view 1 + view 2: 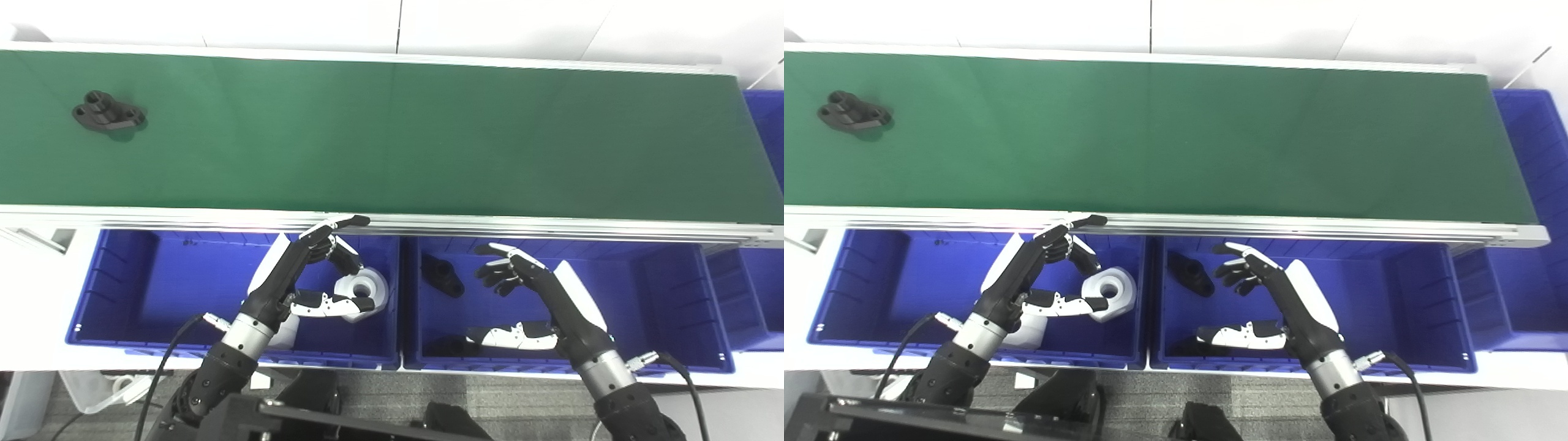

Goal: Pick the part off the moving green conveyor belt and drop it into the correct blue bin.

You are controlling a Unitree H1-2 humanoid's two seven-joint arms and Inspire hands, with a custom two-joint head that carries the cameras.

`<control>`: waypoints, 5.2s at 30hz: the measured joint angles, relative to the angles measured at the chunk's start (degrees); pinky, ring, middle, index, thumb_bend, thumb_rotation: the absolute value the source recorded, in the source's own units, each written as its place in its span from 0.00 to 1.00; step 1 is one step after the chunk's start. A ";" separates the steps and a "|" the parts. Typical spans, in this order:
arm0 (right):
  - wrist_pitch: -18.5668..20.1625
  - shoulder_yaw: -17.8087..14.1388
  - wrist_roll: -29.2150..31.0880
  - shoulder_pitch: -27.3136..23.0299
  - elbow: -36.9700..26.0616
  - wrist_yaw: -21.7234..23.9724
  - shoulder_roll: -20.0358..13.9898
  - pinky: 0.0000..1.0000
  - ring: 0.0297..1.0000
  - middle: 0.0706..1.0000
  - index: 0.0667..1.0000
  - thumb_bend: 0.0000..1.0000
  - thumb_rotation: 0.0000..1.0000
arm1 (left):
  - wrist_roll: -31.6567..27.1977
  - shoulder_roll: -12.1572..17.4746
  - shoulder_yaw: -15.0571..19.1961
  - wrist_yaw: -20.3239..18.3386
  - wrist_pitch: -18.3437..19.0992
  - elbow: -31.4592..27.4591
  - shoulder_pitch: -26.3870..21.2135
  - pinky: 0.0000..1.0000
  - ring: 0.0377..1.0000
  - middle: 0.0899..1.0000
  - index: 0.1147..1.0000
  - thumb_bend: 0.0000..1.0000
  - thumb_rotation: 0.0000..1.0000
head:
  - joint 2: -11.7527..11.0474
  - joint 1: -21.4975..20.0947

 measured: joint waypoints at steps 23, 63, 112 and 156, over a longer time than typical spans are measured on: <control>-0.01 -0.09 -1.11 -0.82 0.63 -0.83 0.64 0.68 0.81 0.88 0.95 0.84 0.34 | -0.99 0.81 0.51 -0.16 -0.31 1.84 -0.29 0.84 0.89 0.91 0.89 0.71 0.17 | -0.17 -1.49; -7.16 0.18 -1.89 0.85 8.21 -4.59 0.25 0.66 0.79 0.86 0.94 0.83 0.34 | 0.13 2.61 -4.75 6.34 -3.16 9.07 -0.39 0.80 0.86 0.89 0.87 0.76 0.20 | -16.86 8.16; -20.79 -1.14 9.98 -0.08 13.87 -14.57 -4.12 0.56 0.68 0.76 0.88 0.87 0.22 | 1.32 6.00 -22.48 29.79 -3.20 16.48 -6.88 0.67 0.75 0.78 0.77 0.87 0.13 | -23.82 20.57; -7.79 -5.02 -1.39 -17.81 -3.44 -6.28 4.72 0.60 0.69 0.74 0.81 0.78 0.25 | -0.17 10.40 -23.35 31.75 -3.26 6.38 -1.57 0.73 0.80 0.84 0.84 0.83 0.22 | -14.50 6.25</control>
